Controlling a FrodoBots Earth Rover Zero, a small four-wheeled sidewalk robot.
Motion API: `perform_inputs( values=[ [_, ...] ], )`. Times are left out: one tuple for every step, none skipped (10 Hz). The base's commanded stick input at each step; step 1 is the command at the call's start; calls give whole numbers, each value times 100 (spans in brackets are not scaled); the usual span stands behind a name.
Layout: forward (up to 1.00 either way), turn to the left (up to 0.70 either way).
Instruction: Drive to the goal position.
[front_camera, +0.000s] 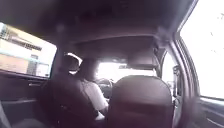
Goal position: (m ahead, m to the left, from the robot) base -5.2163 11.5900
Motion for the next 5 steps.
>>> perform_inputs(
  values=[
    [0, 38],
    [0, 66],
    [0, 68],
    [0, 68],
    [0, 69]
  ],
)
